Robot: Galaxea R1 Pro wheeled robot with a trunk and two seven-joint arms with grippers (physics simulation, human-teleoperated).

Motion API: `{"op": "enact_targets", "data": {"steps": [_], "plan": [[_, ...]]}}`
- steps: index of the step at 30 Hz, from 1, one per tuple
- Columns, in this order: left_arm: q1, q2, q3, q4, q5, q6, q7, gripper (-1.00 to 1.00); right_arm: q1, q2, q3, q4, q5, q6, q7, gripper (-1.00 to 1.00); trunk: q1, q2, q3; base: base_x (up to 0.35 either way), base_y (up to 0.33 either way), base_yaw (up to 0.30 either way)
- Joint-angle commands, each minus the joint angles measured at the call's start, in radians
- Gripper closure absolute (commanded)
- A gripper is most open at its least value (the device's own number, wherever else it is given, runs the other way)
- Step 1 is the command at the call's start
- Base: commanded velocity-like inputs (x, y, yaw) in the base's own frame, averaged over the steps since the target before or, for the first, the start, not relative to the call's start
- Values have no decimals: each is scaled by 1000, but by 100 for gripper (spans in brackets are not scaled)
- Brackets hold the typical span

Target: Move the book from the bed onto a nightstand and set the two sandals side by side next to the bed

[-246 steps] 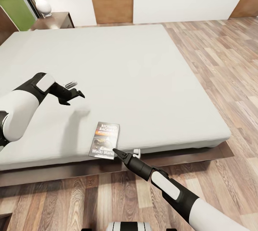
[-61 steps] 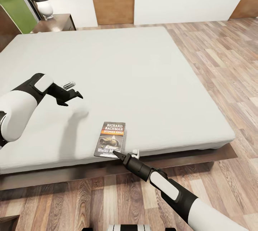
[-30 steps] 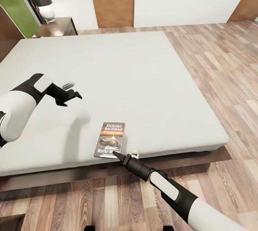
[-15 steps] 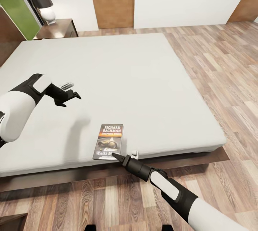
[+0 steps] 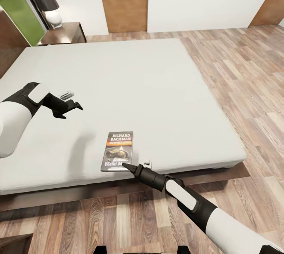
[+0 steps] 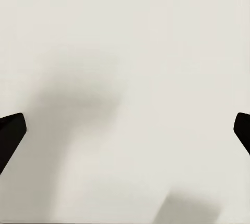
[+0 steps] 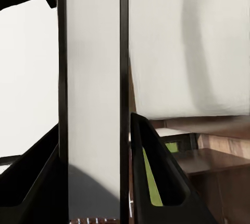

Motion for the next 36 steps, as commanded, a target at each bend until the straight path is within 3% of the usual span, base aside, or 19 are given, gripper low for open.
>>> {"op": "enact_targets", "data": {"steps": [1,13,14,19,25,27,35,36], "plan": [[0,3,-8,-2,12,4,7,-100,-7,-1,3,0,-9,8,1,100,-4,7,3,0,0,0],[3,29,-7,-2,16,3,6,-100,-69,-2,3,1,-11,28,0,100,-50,91,40,0,0,0],[2,33,-6,-3,17,2,6,-100,-103,-2,3,1,-12,51,-1,100,-54,98,43,0,0,0],[2,38,-4,-3,19,3,-2,-100,-148,-3,-8,2,-13,102,-1,100,-73,133,59,0,0,0],[3,41,-3,-4,20,3,-13,-100,-181,-5,-132,2,-8,161,-5,100,-96,175,78,0,0,0],[3,42,-3,-4,20,3,-14,-100,-186,-5,-194,2,12,196,-8,100,-104,189,84,0,0,0],[3,62,-2,-7,21,3,-22,-100,-191,-29,-321,2,113,313,-136,100,-134,245,109,0,0,0],[3,62,-2,-7,21,3,-22,-100,-191,-29,-321,2,113,313,-136,100,-138,252,112,0,0,0]]}}
